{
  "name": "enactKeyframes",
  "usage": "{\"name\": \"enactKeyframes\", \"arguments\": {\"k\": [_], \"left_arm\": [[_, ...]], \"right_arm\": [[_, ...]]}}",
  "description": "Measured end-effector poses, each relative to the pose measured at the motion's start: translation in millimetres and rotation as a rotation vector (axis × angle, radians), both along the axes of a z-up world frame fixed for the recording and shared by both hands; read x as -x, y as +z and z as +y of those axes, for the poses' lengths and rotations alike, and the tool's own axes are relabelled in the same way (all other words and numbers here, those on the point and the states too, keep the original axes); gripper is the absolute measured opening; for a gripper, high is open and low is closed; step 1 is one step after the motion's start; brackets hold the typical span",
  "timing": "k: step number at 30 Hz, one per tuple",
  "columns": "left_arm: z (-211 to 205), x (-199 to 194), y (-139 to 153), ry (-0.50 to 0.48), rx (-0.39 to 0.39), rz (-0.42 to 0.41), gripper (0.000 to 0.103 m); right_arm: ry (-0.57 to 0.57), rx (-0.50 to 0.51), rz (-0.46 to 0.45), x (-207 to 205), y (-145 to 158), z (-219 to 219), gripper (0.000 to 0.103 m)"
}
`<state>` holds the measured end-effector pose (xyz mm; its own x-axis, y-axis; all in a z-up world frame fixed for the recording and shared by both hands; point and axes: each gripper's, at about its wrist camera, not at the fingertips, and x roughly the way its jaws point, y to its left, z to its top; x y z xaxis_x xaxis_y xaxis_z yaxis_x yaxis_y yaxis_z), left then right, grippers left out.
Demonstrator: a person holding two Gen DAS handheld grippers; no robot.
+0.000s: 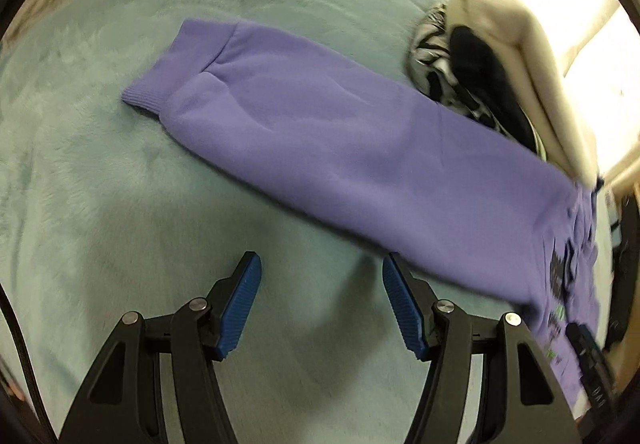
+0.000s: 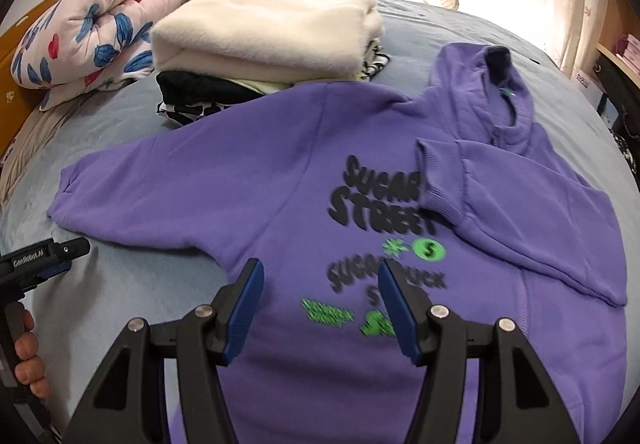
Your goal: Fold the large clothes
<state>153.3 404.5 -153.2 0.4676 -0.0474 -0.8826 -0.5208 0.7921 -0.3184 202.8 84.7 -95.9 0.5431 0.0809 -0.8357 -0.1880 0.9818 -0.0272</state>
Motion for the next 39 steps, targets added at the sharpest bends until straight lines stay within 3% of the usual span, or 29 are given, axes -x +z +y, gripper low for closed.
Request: {"name": "enactKeyframes", "arguments": {"k": [7,9,11,13,16,19,23,28,30,33,36,37,38,39], "left_arm": [[31.4,-28.7,-13.9,0.069,0.092,-0.063,0.062],[33.8,-35.3,-12.9,0.075,0.088,-0.08,0.056],[31.8,-41.6,-12.4,0.081,0.109,-0.087,0.042],[28.7,-43.0,-9.0,0.087,0.129,-0.094,0.04],[31.2,-36.9,-7.2,0.105,0.193,-0.12,0.044],[44.4,-24.3,-13.2,0.153,0.296,-0.149,0.058],[61.4,-9.0,-25.5,0.231,0.443,-0.206,0.058],[67.2,-8.9,-26.9,0.27,0.473,-0.23,0.058],[71.0,-5.0,-24.7,0.294,0.51,-0.284,0.058],[77.7,3.3,-20.2,0.332,0.495,-0.314,0.059],[82.4,1.5,-25.6,0.345,0.494,-0.289,0.059],[83.5,-3.1,-30.5,0.343,0.482,-0.268,0.055],[84.4,-6.2,-33.1,0.345,0.47,-0.252,0.026],[84.4,-8.7,-34.9,0.341,0.453,-0.232,0.01]], "right_arm": [[0.011,-0.005,0.017,-9.5,-11.0,9.0,0.06],[0.007,-0.005,0.028,-10.6,-14.8,6.3,0.06],[0.002,-0.015,0.039,-11.2,-16.3,1.6,0.06],[-0.01,-0.028,0.041,-10.8,-14.5,-7.1,0.06],[-0.029,-0.049,0.034,-9.6,-9.6,-18.7,0.06],[-0.043,-0.063,0.031,-8.2,-6.5,-27.8,0.06],[-0.054,-0.07,0.035,-5.5,-7.4,-33.6,0.06],[-0.061,-0.08,0.049,-4.3,-10.1,-36.2,0.06],[-0.059,-0.086,0.047,-3.5,-9.1,-36.3,0.06],[-0.056,-0.081,0.039,-2.4,-7.2,-34.6,0.06],[-0.055,-0.083,0.037,-1.5,-6.7,-34.8,0.06],[-0.058,-0.083,0.039,-1.5,-6.8,-34.8,0.06],[-0.06,-0.085,0.042,-1.6,-6.9,-35.3,0.06],[-0.063,-0.089,0.047,-1.4,-6.8,-36.8,0.06]]}}
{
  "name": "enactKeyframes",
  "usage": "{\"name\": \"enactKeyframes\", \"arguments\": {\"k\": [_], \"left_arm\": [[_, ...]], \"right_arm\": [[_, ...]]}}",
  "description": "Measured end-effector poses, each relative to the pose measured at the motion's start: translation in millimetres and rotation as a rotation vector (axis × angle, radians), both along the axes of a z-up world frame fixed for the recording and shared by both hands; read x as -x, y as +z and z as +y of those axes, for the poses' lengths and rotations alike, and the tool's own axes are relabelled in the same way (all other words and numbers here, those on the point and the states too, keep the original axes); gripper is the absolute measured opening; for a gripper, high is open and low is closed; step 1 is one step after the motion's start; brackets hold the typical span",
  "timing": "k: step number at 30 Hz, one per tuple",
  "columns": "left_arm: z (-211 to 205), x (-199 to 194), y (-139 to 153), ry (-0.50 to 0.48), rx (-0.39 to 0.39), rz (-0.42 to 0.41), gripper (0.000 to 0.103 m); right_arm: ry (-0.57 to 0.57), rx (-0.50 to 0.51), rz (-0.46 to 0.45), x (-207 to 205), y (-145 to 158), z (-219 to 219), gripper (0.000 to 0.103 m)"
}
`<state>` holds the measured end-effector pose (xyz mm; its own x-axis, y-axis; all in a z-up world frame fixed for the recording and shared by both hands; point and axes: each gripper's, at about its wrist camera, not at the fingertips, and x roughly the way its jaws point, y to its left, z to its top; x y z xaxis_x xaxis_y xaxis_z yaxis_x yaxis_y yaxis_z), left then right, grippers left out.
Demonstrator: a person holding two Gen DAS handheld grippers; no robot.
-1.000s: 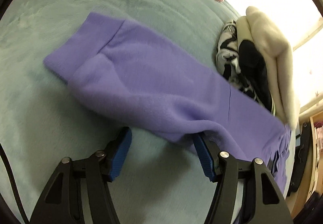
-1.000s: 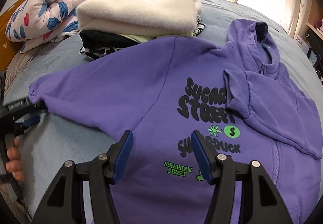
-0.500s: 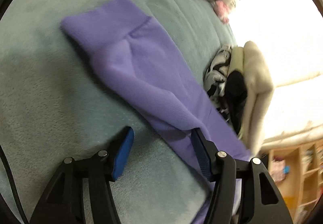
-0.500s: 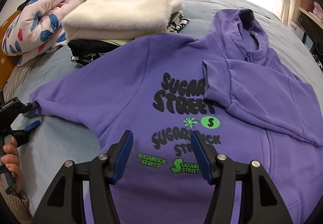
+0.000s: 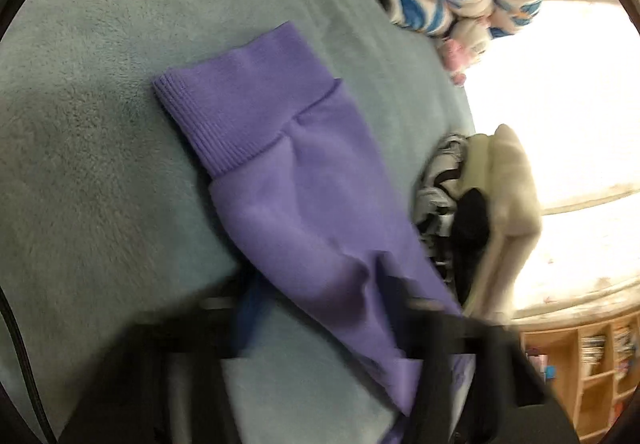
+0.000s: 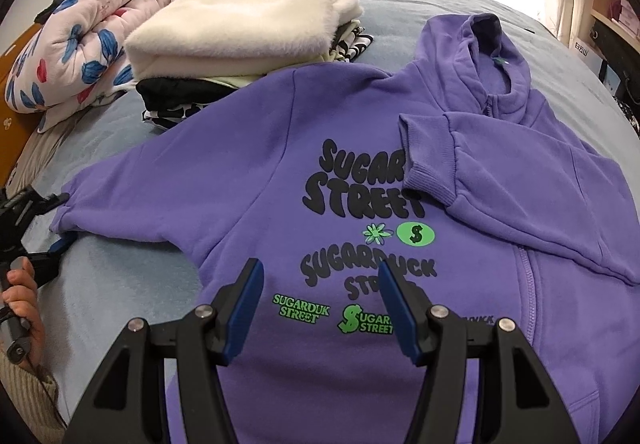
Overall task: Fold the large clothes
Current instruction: 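Fold the held sleeve across the chest with the left gripper, release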
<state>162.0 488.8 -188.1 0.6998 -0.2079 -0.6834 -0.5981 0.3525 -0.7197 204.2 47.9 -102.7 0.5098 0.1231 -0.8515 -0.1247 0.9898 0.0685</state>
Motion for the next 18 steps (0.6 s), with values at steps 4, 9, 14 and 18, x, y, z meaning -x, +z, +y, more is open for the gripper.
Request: {"name": "enactKeyframes", "arguments": {"k": [4,9,14,18], "left_arm": [[-27.8,-11.8,37.0,-0.084,-0.25,0.075,0.005],[-125.7,-30.9,128.8,-0.312,-0.518,-0.099,0.005],[-255.8,-51.7,160.9,-0.643,-0.559,-0.226,0.005],[-350.3,-65.9,131.2,-0.842,-0.538,-0.204,0.008]], "right_arm": [[-0.021,-0.003,-0.011,3.7,4.3,-9.3,0.06],[-0.078,-0.024,-0.03,9.5,14.2,-40.5,0.06],[-0.169,-0.057,-0.057,22.9,25.8,-89.2,0.06],[-0.251,-0.053,-0.062,36.1,28.7,-132.7,0.06]]}}
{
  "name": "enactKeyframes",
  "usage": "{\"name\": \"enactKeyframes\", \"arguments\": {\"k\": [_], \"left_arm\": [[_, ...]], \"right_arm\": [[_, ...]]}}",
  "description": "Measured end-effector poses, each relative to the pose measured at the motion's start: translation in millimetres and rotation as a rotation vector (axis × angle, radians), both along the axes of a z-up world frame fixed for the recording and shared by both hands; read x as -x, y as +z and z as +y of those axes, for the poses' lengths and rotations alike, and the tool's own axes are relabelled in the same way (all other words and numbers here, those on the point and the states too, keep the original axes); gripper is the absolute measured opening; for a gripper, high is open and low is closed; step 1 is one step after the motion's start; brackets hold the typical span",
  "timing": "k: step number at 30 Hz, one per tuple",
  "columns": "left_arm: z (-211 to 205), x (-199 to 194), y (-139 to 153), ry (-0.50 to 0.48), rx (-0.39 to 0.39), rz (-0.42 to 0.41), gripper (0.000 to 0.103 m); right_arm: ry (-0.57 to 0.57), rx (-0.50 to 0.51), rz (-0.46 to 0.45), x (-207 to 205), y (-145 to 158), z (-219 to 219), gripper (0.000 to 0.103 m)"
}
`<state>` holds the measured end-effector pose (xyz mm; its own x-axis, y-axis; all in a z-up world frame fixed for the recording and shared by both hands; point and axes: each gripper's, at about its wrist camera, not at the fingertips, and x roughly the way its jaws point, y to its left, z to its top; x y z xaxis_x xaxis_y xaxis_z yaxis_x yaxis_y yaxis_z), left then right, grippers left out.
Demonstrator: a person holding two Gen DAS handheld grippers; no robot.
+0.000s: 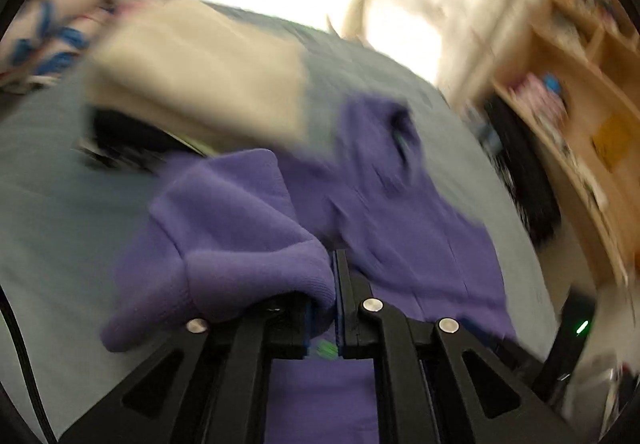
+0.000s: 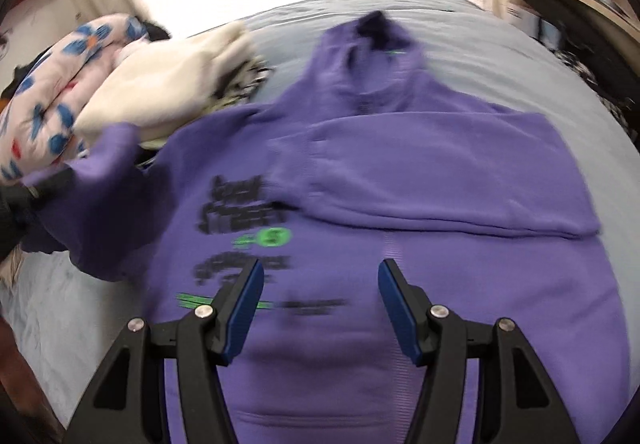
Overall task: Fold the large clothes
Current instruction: 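Fold the held sleeve across the chest with the left gripper, release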
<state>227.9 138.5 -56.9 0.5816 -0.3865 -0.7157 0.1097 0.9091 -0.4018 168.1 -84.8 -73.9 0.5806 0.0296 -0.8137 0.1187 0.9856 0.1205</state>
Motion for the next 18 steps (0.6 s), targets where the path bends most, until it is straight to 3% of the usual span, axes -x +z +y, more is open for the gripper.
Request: {"name": "enactKeyframes", "arguments": {"k": [1,4,7,10,14,18], "left_arm": [[-24.3,-4.5,-18.7,-0.06,0.006,0.052,0.018],[-61.6,-14.5,-63.0,-0.131,0.002,0.196,0.06],[-69.3,-17.4,-91.2,-0.123,0.005,0.28,0.063],[-63.9,-10.3,-77.1,-0.14,0.04,0.266,0.065],[-52.0,21.9,-56.6,-0.172,0.046,0.227,0.08],[-42.9,46.2,-60.7,-0.189,0.029,0.259,0.081]], "right_arm": [[-0.015,-0.001,0.004,2.6,-0.6,-8.8,0.06],[-0.064,-0.006,0.035,9.6,-4.9,-38.8,0.06],[-0.091,-0.039,0.048,17.1,-8.7,-60.8,0.06],[-0.089,-0.079,0.044,20.3,-8.9,-70.1,0.06],[-0.055,-0.102,0.017,22.8,-3.0,-62.6,0.06],[0.019,-0.11,-0.007,24.7,4.8,-41.6,0.06]]}}
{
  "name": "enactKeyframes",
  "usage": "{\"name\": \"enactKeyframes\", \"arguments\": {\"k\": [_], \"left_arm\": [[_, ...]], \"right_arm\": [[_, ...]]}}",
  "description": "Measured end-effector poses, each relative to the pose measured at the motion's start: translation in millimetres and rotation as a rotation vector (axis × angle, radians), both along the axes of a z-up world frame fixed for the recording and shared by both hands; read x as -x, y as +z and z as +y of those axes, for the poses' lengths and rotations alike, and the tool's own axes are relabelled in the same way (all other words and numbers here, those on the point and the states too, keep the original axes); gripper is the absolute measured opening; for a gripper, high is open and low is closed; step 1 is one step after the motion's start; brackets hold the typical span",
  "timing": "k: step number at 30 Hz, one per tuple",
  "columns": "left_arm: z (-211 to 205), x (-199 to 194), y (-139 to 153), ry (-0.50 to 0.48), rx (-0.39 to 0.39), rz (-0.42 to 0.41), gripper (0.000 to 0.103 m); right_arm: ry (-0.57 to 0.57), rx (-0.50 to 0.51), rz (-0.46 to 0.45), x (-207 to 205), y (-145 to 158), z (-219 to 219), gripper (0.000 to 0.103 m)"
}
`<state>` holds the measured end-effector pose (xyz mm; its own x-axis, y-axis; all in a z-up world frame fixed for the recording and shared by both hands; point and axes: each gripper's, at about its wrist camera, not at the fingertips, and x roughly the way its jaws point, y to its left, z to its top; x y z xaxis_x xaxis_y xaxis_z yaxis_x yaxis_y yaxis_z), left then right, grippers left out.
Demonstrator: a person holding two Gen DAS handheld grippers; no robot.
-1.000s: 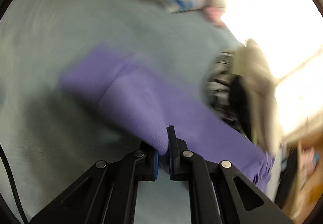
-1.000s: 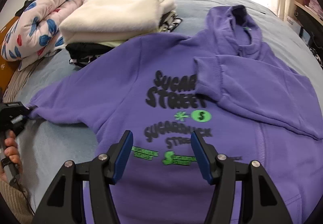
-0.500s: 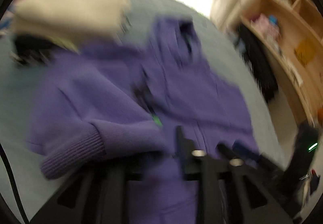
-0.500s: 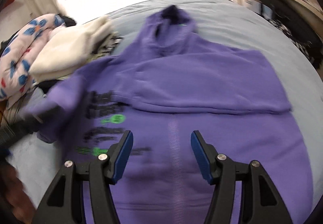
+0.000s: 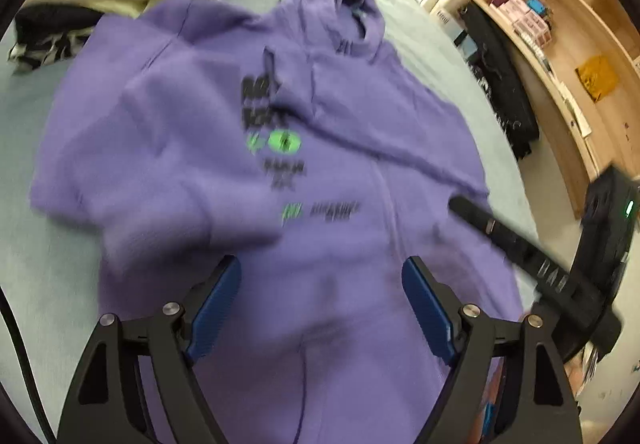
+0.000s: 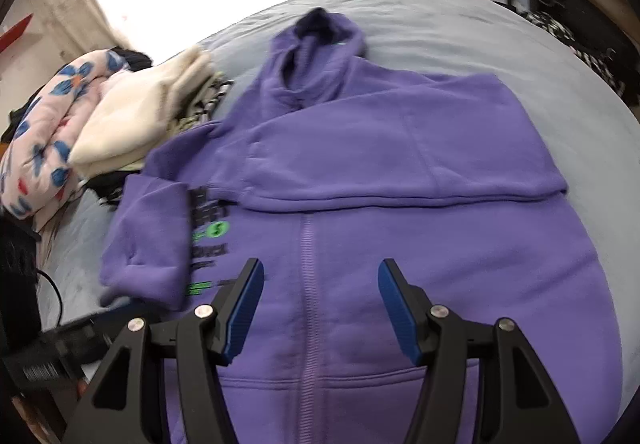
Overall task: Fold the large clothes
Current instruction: 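Fold the held sleeve across the chest with the left gripper, release, then grasp a ribbed cuff with the right gripper while the left gripper grasps hoodie fabric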
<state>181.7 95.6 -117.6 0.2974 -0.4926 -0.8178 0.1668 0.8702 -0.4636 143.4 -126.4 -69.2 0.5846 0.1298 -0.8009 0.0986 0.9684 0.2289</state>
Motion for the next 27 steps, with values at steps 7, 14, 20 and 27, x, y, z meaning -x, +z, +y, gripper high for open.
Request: {"name": "enactKeyframes", "arguments": {"k": [7,14,20,27], "left_arm": [[51.8,43.1,11.5,0.11,-0.068,-0.055,0.081],[113.3,53.9,22.5,0.26,-0.135,-0.08,0.081],[135.5,56.7,4.3,0.296,-0.122,-0.039,0.081],[132.7,52.0,-13.8,0.299,-0.101,-0.005,0.081]], "right_arm": [[0.241,0.027,-0.022,-10.7,11.0,66.5,0.06],[0.534,0.144,-0.053,-18.8,8.8,159.6,0.064],[0.666,0.416,-0.038,-21.0,-26.1,203.1,0.071],[0.614,0.309,-0.024,-51.8,-10.9,186.0,0.012]]}}
